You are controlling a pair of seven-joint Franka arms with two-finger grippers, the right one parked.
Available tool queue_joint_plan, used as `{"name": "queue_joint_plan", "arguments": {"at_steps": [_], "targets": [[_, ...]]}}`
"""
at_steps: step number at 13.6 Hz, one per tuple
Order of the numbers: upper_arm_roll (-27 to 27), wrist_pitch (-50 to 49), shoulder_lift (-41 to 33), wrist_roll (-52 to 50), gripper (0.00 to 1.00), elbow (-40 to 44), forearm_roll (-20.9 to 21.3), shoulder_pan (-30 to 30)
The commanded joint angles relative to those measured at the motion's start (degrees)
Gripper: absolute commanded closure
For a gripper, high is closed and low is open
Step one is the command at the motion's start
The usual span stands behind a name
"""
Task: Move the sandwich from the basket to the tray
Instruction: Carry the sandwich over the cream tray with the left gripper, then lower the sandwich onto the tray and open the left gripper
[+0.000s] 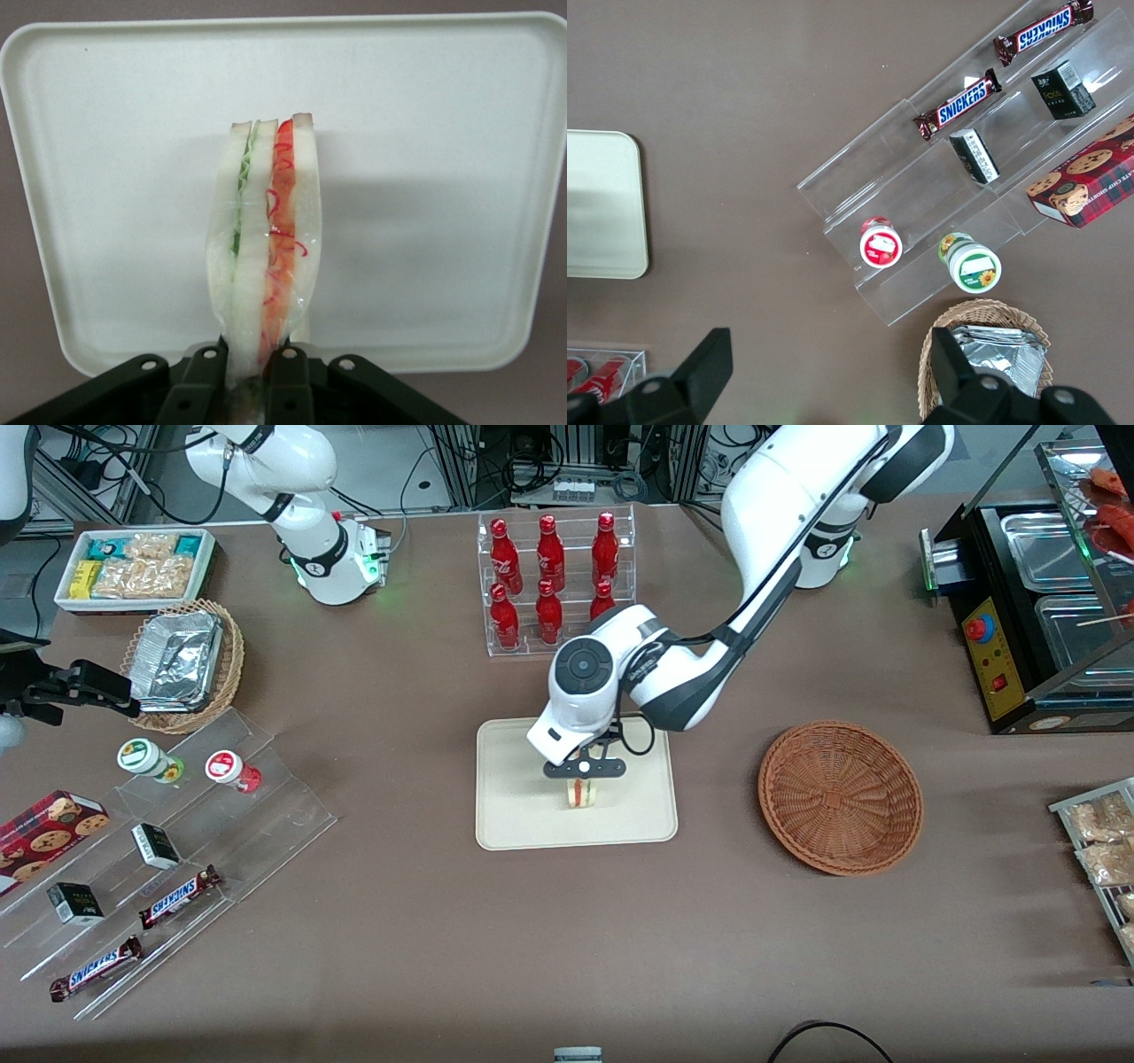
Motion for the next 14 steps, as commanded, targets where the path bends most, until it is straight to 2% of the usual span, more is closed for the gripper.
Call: {"name": "queue_joint_plan", "arguments": {"at_steps": [1,9,11,12,13,14], "targets": [[0.70,0.09,2.85,-3.31,1.00,3.12,3.22,-2.09],[0.70,2.03,4.61,-4.99,1.00,3.03,5.85,-2.27],[0.70,2.55,5.05,-4.90,0.38,2.94,6.21,-2.27],[0.70,2.64,5.14,-4.81,0.12,2.94,6.21,-2.27],[0.70,2.82,5.14,-4.72,0.00,2.94,6.21,-2.27],[0.70,2.91,5.14,-4.64,0.00,2.94,6.21,-2.36]]}}
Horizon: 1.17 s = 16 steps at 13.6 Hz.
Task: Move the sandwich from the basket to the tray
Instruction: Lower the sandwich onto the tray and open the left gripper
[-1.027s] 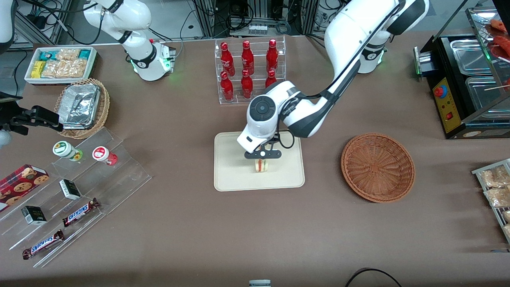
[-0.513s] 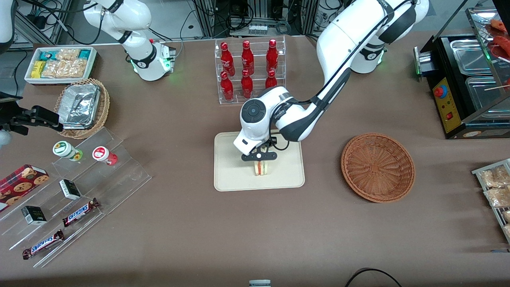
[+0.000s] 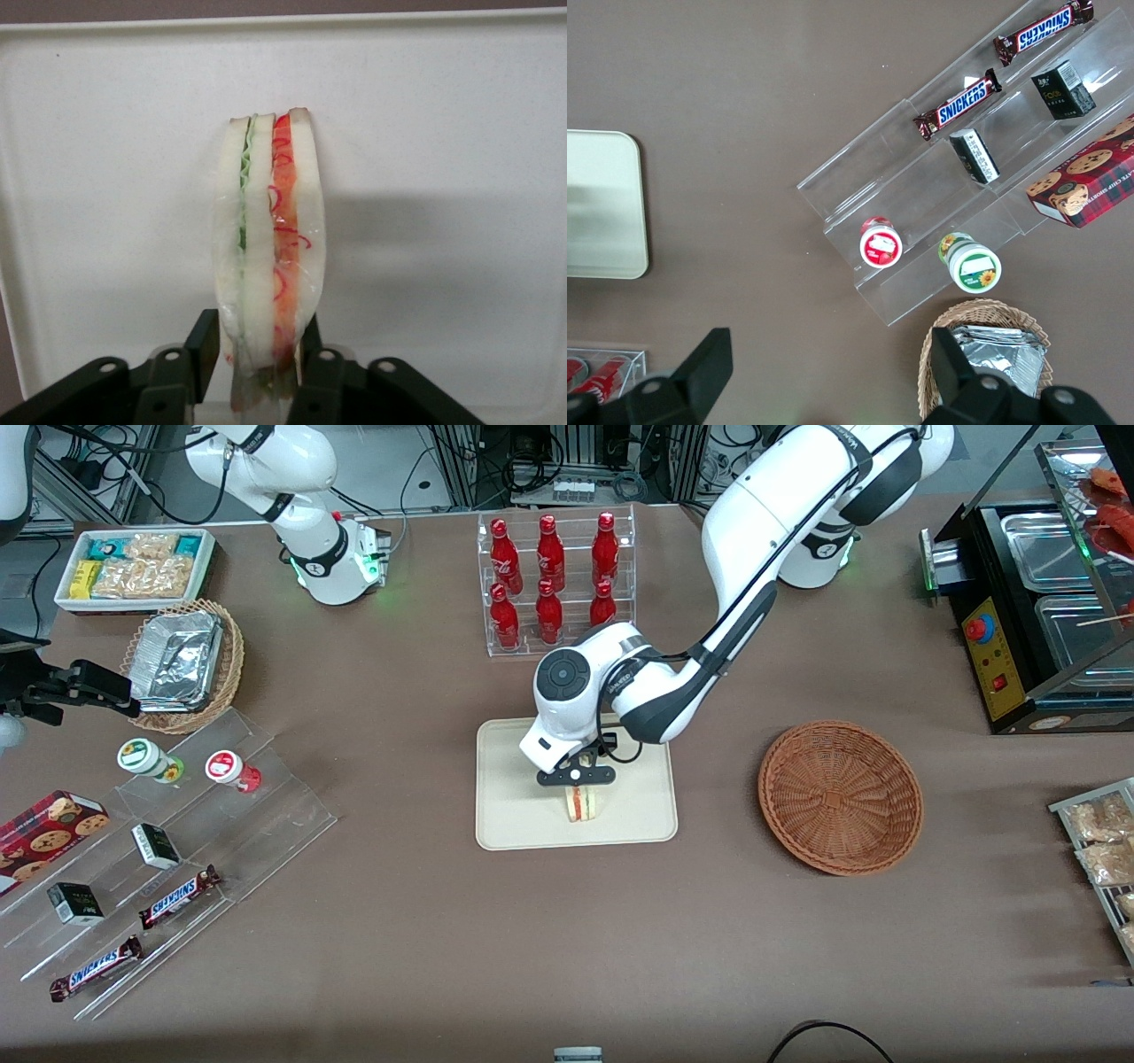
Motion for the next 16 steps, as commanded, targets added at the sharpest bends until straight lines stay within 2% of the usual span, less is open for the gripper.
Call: {"name": "queue_joint_plan", "arguments": {"at_steps": [1,2,5,10,13,16], "targets": [[0.66,0.15,1.02,-1.02,0.00,1.73,1.68,-1.17],[0.57,0.15,0.85,-1.19,0.00,1.73,3.08,-1.17],[0.39,-0.38,-0.46,-1.19,0.00,1.73,3.62,-1.08],[0.04,-7.83,-8.97,-0.05,0.00,1.81,1.87,-0.55],[0.13,-10.83,-12.68,7.04,0.00,1.64,0.99,1.02],[0.22,-14.43,-15.75,15.14,0.00,1.20,-3.22,5.40]]}}
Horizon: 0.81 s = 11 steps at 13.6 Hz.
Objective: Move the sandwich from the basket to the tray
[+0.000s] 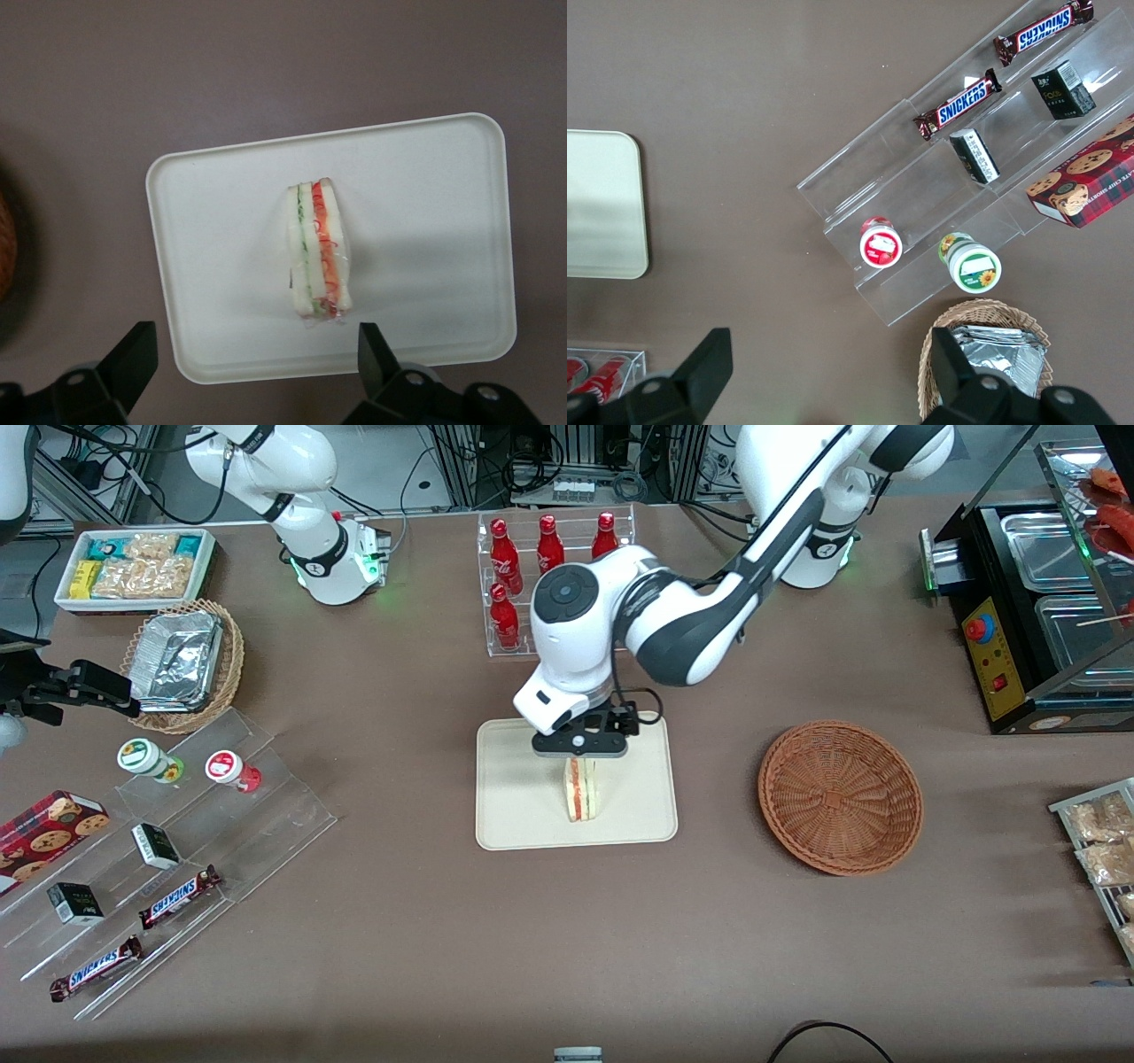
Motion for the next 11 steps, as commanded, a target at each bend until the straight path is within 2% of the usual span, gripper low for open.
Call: {"name": "queue_joint_plan", "arguments": {"at_steps": [1,7,11], "targets": [[0.13,-4.24,-2.85,6.38,0.00,-1.67,-4.97,5.21],[0.13,-10.57,-8.65,14.55,0.00,-2.81,-11.12,16.29],[0.13,-16.28,-11.55,23.06,0.00,-2.81,-11.58,22.44]]}}
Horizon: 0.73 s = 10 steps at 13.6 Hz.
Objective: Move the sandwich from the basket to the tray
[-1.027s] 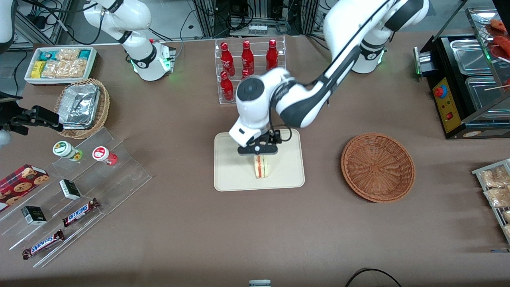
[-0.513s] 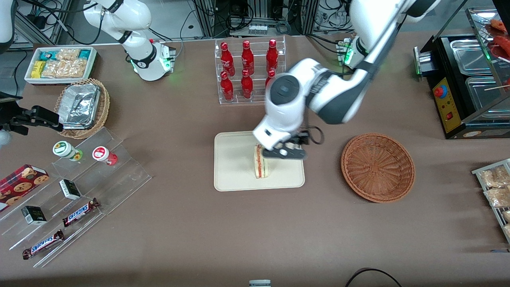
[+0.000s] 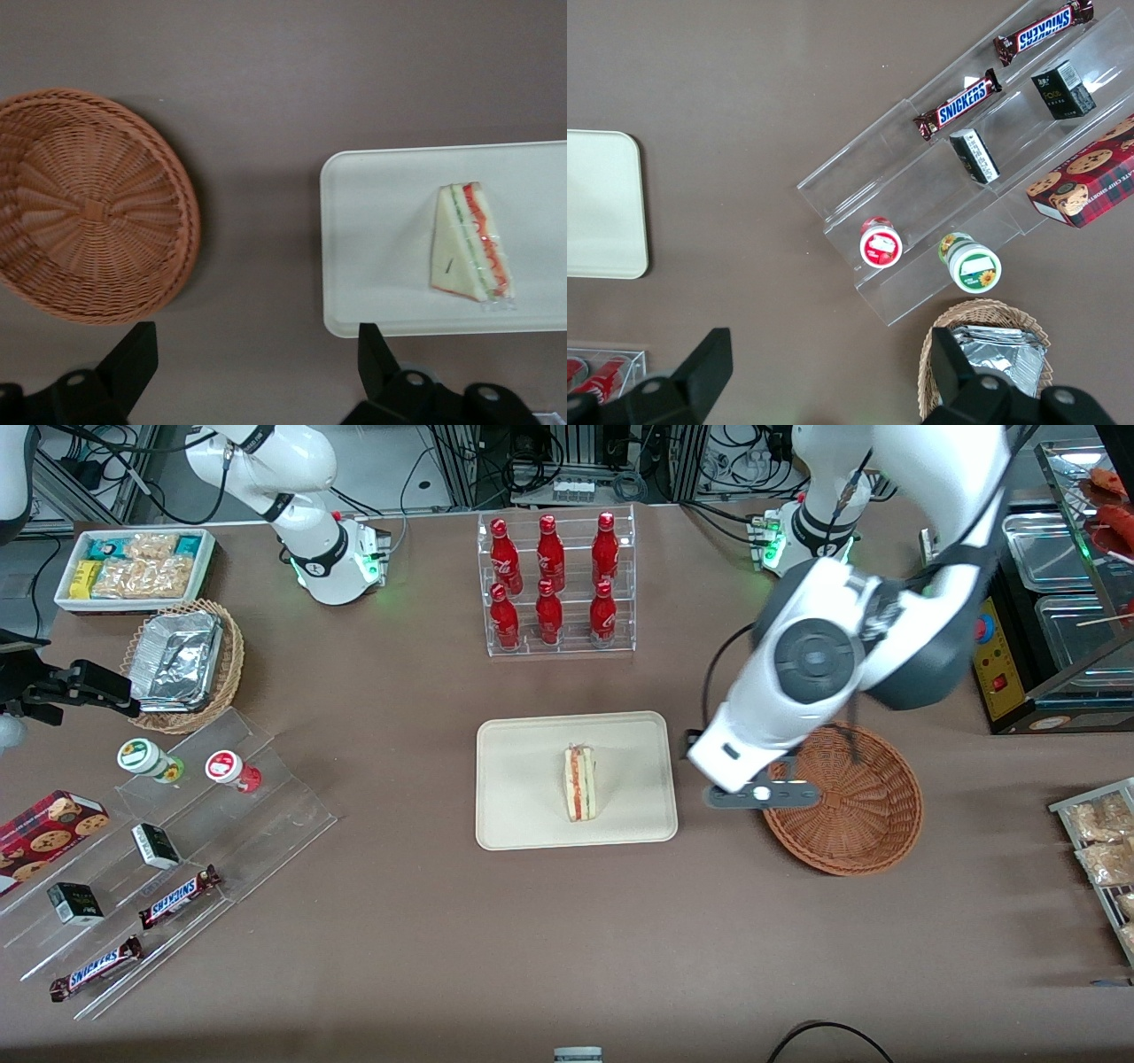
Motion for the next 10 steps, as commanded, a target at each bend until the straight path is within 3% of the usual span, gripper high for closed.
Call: {"name": "queue_joint_plan", "arguments": {"at_steps": [1,3,5,8,10], "targets": [[-0.15,-4.16,-3.81,6.85,0.00,-2.43,-1.33,4.06],[0.11,-5.06,-5.47,7.48,0.00,-3.39,-3.33,6.52],[2.82,-2.09,-12.75,9.40,0.00,-11.10,-6.15,7.94],[10.73,-3.99,-19.35,15.12,0.00,-15.26,-9.06,4.44],[11.36,-8.47,-21.64,15.22,0.00,-14.74,-8.97,4.25]]}}
